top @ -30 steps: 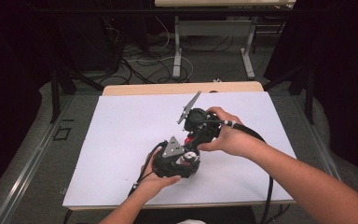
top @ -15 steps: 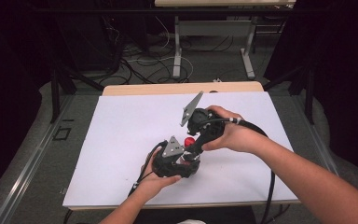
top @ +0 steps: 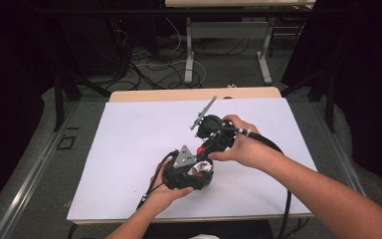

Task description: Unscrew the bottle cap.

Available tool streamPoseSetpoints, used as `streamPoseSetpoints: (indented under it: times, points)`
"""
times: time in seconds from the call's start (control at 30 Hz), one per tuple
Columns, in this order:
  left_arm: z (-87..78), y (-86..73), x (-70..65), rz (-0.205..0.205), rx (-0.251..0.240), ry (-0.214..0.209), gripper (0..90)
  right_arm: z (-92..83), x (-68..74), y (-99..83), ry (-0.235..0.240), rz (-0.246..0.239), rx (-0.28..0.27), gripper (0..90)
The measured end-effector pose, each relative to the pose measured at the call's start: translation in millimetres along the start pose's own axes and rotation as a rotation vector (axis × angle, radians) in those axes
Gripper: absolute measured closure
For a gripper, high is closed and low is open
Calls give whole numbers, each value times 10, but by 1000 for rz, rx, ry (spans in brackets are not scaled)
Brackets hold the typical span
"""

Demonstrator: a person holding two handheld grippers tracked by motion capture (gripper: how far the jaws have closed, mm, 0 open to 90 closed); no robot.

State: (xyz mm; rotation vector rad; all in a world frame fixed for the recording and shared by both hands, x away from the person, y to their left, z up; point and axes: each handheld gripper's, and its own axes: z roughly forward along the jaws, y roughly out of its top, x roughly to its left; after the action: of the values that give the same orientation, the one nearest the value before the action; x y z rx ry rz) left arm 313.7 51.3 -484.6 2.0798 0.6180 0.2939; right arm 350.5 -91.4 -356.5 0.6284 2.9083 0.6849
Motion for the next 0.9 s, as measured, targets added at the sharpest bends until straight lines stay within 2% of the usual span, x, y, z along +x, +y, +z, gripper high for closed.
streamPoseSetpoints:
  times: [0.03, 0.07, 0.1, 0.13, 0.2, 0.27, 0.3, 0.37, 0.43, 0.6, 0.67, 0.77, 0.8, 0.9]
  points:
    - [-2, 0, -3, -2, 2, -4, 301, 1, -11, 4, 20, -33, 2, 611]
    - [9, -5, -11, -2, -14, 1, 301, 2, -29, 7, 27, -87, 3, 611]
    - [8, -4, -13, 4, -15, 2, 301, -7, -53, 14, 57, -178, 13, 612]
    - [1, 0, -11, 13, -7, 3, 301, -7, -53, 14, 57, -178, 13, 612]
    - [8, 0, -18, 18, -19, 8, 301, -5, -90, 17, 90, -278, 8, 611]
    - [9, 0, -14, 16, -18, 8, 301, -7, -118, 12, 110, -317, 6, 608]
    - [9, -1, -11, 7, -17, 6, 301, -8, -119, 7, 107, -312, 6, 596]
    - [6, -4, -9, 0, -13, 4, 301, -5, -109, 0, 88, -273, -25, 462]
    - [7, -4, -4, -1, -15, 11, 301, -20, -96, -6, 80, -218, -34, 448]
    - [9, -1, -4, -8, -21, 13, 301, -31, 12, -21, 10, -78, -11, 483]
    - [6, 4, -3, -8, -11, 4, 301, -21, 54, -18, -41, -47, -7, 495]
    - [19, 1, -12, -7, -20, 14, 301, -21, 86, -1, -66, 30, -13, 510]
    - [18, 1, -13, -5, -19, 15, 301, -21, 97, 5, -92, 45, -19, 523]
    - [15, 2, -12, 0, -19, 17, 301, -22, 98, 21, -106, 82, -20, 547]
